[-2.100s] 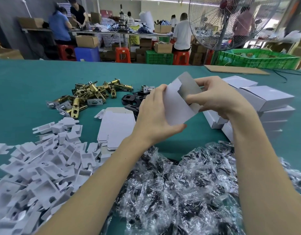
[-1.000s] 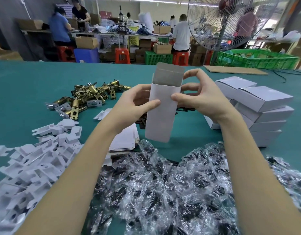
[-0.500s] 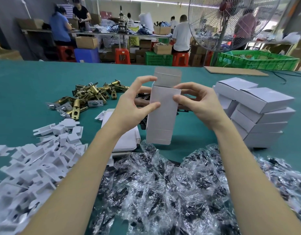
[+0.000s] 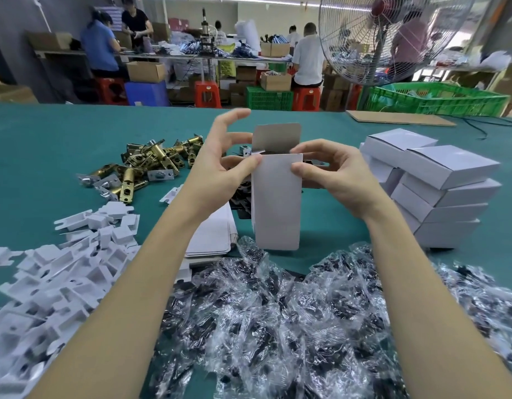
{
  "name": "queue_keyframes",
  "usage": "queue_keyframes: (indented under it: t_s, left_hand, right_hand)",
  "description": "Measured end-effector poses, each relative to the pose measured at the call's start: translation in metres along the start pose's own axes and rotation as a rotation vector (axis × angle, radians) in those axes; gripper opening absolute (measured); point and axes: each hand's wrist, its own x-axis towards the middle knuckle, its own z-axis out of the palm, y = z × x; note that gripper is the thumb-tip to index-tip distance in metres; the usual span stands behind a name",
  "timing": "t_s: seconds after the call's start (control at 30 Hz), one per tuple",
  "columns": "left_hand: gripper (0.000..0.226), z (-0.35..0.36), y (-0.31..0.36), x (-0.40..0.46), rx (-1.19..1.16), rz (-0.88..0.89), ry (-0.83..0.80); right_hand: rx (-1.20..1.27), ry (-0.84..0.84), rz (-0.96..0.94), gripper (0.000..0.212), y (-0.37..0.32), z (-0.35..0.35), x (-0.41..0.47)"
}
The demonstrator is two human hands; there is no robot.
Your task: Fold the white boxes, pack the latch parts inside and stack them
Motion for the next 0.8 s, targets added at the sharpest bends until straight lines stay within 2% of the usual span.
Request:
queue_keyframes:
  t_s: [0.23, 0.37, 0.5, 0.57, 0.8]
  left_hand:
    - [0.009, 0.002, 0.009, -0.004, 0.019, -0.076, -0.013]
    - [0.020, 0.002, 0.009, 0.000, -0.051, -0.104, 0.003]
    - [0.003, 0.004, 0.008, 0.001, -0.062, -0.115, 0.050]
    - [0.008, 0.003, 0.007, 0.001, -0.047, -0.123, 0.063]
    - [0.008, 0.006, 0.007, -0.001, -0.058, -0.160, 0.057]
  right_hand:
    - [-0.023, -0.036, 0.015, 0.019, -0.004, -0.002, -0.002]
    - [-0.021, -0.060, 0.013, 0.020, -0.008, -0.001, -0.002]
    - [0.015, -0.097, 0.020, 0.023, -0.013, -0.002, -0.003]
    - [0.034, -0.113, 0.025, 0.024, -0.015, -0.002, -0.004]
    - [0.006, -0.005, 0.040, 0.010, -0.017, 0.000, -0.004]
